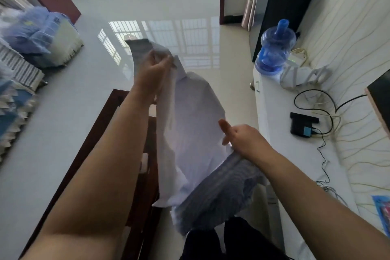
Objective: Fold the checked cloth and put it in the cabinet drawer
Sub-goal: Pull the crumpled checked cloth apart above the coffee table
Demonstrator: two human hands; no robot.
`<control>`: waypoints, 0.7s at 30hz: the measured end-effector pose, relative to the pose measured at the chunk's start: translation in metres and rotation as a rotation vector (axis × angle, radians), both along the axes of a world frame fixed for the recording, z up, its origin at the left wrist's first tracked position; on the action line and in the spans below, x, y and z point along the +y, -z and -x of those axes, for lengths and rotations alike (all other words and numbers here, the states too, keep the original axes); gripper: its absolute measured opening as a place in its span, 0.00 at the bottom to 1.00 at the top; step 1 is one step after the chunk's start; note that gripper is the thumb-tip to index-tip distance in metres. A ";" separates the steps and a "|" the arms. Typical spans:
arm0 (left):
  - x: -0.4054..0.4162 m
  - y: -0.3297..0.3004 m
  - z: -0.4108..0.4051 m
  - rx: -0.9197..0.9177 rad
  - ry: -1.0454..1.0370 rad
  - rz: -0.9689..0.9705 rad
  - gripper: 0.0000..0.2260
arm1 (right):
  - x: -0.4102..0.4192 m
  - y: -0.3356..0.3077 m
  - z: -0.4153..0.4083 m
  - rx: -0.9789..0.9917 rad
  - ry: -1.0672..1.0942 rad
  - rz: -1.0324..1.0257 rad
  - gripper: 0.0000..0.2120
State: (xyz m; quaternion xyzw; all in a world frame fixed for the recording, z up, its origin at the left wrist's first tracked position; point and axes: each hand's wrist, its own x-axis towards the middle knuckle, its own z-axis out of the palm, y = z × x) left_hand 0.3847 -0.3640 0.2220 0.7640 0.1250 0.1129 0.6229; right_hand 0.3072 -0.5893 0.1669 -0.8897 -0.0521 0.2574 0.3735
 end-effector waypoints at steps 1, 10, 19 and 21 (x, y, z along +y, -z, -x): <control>0.000 -0.009 0.009 0.032 0.065 -0.031 0.02 | 0.000 -0.011 -0.004 0.009 -0.018 -0.081 0.49; -0.019 0.030 0.116 0.505 0.610 0.377 0.21 | -0.003 -0.070 -0.040 -0.117 -0.307 -0.340 0.05; -0.036 0.039 0.133 0.671 0.428 0.302 0.16 | 0.038 -0.032 -0.015 -0.302 -0.302 -0.449 0.04; -0.023 0.037 0.132 0.603 0.504 0.322 0.15 | 0.037 -0.027 -0.015 -0.292 -0.253 -0.450 0.02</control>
